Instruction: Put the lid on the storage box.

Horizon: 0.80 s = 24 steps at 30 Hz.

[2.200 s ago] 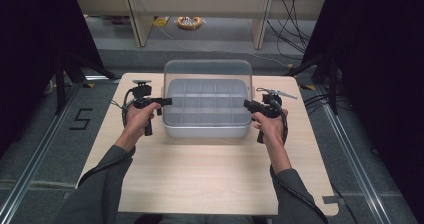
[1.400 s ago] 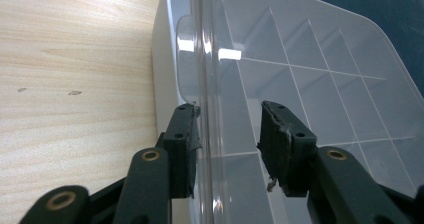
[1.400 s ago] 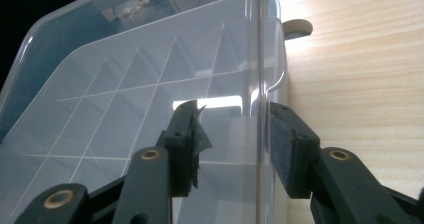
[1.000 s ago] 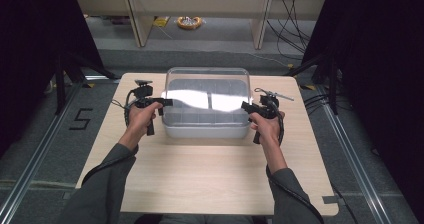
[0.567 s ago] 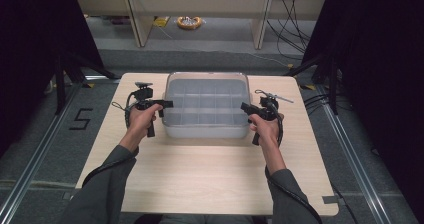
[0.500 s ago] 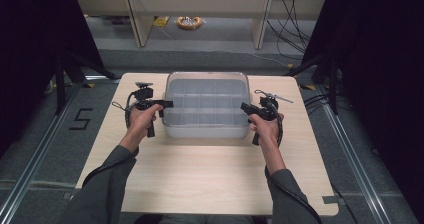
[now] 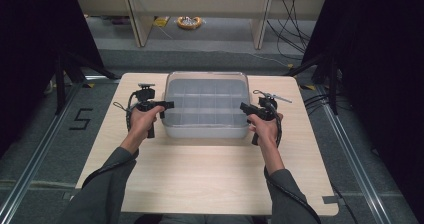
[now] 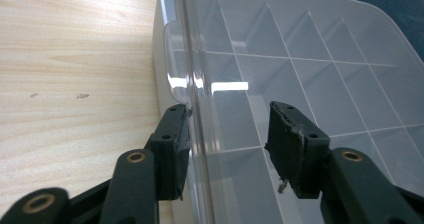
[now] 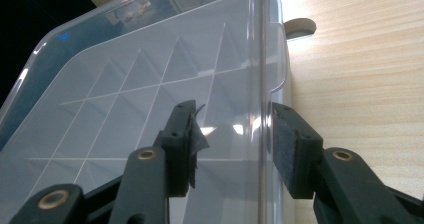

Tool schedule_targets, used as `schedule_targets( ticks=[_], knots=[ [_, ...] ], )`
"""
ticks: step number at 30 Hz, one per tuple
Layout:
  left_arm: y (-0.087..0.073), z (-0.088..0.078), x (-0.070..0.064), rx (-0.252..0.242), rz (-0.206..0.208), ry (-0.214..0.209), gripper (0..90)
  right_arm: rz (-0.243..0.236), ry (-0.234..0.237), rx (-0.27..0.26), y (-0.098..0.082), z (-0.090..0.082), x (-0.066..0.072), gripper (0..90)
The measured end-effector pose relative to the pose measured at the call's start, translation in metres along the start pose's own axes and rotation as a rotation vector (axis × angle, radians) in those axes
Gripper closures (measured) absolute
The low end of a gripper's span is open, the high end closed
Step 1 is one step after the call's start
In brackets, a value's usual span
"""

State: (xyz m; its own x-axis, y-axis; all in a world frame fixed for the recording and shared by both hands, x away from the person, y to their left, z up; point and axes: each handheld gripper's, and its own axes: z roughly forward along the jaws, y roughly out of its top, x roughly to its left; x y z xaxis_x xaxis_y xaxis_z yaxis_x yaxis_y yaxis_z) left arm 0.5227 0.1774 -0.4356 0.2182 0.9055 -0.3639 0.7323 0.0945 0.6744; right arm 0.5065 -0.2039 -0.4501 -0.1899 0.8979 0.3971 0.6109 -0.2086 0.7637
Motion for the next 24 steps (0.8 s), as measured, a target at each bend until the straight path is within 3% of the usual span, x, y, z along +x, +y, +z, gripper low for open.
schedule_targets(
  ticks=[2,7,8,9,11,12,14,17,24],
  knots=[
    [-0.0009,0.0006,-0.0028,-0.003,0.019,0.014,49.1,0.003,0.012,0.003,-0.0001,-0.0003,-0.0008,56.9],
    [-0.0016,0.0012,-0.0049,-0.008,0.019,0.031,47.4,0.0,0.001,0.003,0.0002,0.0002,-0.0003,56.8],
    [-0.0021,0.0017,-0.0055,-0.003,0.046,0.05,47.5,0.0,0.002,0.002,0.0002,0.0003,-0.0003,56.7],
    [-0.0033,0.0033,-0.0056,-0.011,0.051,0.052,48.8,0.062,0.002,0.022,-0.0005,-0.0009,0.0046,56.7],
    [-0.0057,0.006,-0.005,0.016,0.055,0.052,48.3,0.042,0.01,0.007,-0.0002,-0.0003,0.0012,55.8],
    [-0.0056,0.006,-0.0038,0.018,0.034,0.042,46.8,0.02,0.011,0.003,0.0002,-0.0001,-0.0008,56.8],
    [-0.0049,0.0057,-0.0015,0.022,0.028,0.032,47.8,0.039,0.015,0.002,-0.0005,0.0003,0.0014,55.7],
    [-0.0047,0.0049,0.0005,0.023,0.016,0.024,50.2,0.027,0.002,0.005,-0.0003,0.0004,0.0016,55.6],
    [-0.0043,0.0051,0.0002,0.025,0.029,0.03,50.4,0.052,0.011,0.02,0.0011,-0.0007,0.0038,55.5]
  ],
)
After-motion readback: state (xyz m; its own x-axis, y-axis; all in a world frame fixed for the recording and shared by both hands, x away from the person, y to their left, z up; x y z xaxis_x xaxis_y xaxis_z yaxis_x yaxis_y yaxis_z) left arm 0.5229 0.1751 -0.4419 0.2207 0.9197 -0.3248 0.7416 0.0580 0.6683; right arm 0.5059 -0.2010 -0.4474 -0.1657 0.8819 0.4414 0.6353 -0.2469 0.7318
